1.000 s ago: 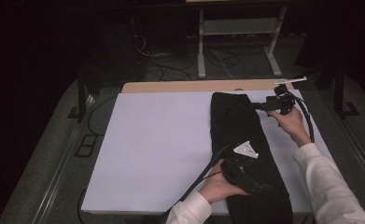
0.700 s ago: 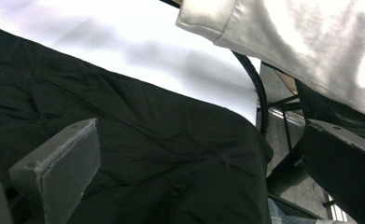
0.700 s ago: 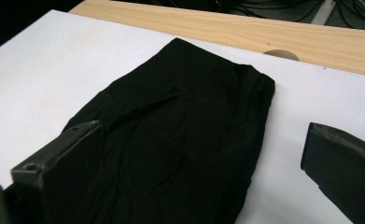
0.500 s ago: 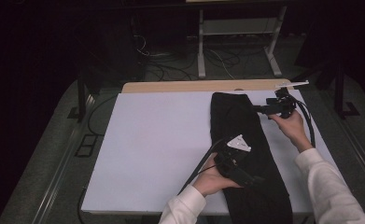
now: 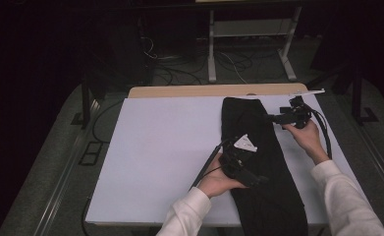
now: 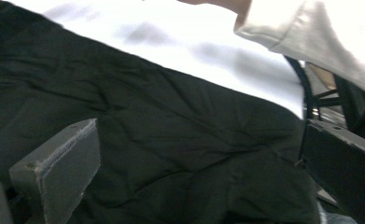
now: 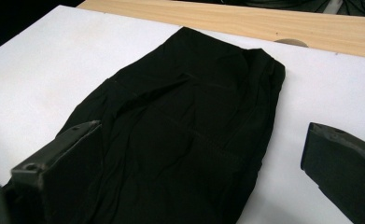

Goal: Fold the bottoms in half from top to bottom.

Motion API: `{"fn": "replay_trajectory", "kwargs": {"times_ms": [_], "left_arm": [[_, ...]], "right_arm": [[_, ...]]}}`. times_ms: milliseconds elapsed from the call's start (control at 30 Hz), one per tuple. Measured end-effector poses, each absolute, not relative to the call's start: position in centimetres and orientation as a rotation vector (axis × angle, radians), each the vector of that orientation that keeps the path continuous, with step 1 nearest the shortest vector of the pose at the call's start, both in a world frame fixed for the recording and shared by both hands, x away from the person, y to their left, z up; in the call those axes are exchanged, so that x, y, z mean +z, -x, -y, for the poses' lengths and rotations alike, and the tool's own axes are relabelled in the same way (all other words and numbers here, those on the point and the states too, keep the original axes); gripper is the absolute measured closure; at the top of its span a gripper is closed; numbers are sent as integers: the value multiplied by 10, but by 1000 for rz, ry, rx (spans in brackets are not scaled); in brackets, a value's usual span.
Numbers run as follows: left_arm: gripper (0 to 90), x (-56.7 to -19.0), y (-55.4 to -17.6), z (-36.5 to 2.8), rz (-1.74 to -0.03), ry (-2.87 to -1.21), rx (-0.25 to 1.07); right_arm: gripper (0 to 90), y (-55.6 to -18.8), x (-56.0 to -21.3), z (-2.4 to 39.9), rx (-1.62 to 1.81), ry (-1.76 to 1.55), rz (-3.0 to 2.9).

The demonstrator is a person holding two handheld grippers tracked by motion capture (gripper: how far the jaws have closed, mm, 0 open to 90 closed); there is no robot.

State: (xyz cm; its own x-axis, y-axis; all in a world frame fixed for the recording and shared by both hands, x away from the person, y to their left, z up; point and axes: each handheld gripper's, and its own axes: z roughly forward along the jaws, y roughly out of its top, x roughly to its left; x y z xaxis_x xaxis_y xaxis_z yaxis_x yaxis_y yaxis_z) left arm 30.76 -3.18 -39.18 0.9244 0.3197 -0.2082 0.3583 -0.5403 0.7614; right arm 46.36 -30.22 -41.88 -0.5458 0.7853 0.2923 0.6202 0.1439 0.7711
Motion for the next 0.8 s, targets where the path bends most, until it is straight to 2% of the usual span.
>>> {"fn": "replay_trajectory", "kwargs": {"times_ms": [800], "left_arm": [[0,-375,-343,-1,-516,-2160,47]], "right_arm": [[0,-455,-419,302,1326,-1354,-2265]]}}
